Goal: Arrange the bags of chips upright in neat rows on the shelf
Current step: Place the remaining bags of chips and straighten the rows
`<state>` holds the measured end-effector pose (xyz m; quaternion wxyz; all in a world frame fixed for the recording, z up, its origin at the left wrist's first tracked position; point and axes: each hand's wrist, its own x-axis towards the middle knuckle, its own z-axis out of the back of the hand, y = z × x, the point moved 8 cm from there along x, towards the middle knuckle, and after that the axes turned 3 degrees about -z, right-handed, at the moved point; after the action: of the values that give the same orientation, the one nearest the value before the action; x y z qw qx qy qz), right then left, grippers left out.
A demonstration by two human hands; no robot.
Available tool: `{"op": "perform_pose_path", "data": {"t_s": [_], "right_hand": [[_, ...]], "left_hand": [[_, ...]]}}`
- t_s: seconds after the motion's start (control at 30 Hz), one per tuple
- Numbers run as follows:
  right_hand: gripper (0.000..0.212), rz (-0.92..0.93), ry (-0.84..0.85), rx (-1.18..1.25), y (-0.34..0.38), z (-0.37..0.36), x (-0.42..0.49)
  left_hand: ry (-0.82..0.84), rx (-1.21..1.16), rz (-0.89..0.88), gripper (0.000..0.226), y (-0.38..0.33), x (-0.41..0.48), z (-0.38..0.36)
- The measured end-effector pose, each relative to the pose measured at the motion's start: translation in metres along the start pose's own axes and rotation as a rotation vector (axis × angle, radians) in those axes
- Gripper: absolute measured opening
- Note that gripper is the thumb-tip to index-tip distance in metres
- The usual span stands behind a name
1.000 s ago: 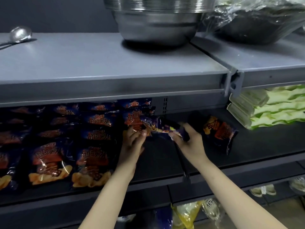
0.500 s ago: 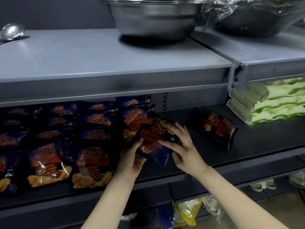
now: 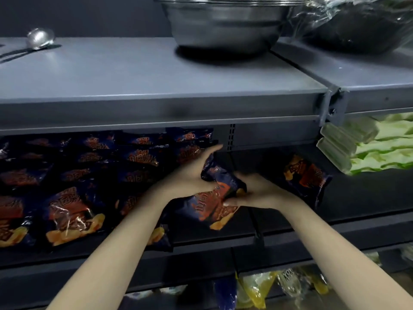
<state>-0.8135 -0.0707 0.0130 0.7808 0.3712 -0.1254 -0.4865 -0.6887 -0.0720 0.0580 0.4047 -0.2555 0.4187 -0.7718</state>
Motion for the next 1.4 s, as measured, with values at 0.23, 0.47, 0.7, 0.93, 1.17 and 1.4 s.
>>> {"op": "perform_pose_path", "data": {"t_s": [0.23, 0.47, 0.7, 0.93, 1.17, 1.4], "right_hand": [[0.047, -0.097, -0.452, 0.443, -0.052, 0.005, 0.017], [0.034, -0.083, -0.364, 0.713, -0.052, -0.023, 0.042], [0.034, -0.090, -0.329, 0.725, -0.036, -0.059, 0.064], [0.031, -0.118, -0.357, 0.708, -0.038, -0.067, 0.069], [0.034, -0.122, -0.374, 0.669, -0.040, -0.069, 0.067], [0.034, -0.106, -0.402, 0.644, -0.040, -0.070, 0.064]], "left_hand": [[-0.609, 0.451, -0.015, 0.064, -0.006, -0.063, 0.039], [-0.766, 0.793, 0.242, 0.059, 0.057, -0.167, -0.020], [-0.685, 0.869, 0.446, 0.075, 0.113, -0.169, -0.026], [-0.736, 0.856, 0.446, 0.085, 0.122, -0.167, -0.023], [-0.858, 0.759, 0.483, 0.100, 0.116, -0.168, -0.012], [-0.886, 0.683, 0.554, 0.110, 0.113, -0.155, 0.008]]}}
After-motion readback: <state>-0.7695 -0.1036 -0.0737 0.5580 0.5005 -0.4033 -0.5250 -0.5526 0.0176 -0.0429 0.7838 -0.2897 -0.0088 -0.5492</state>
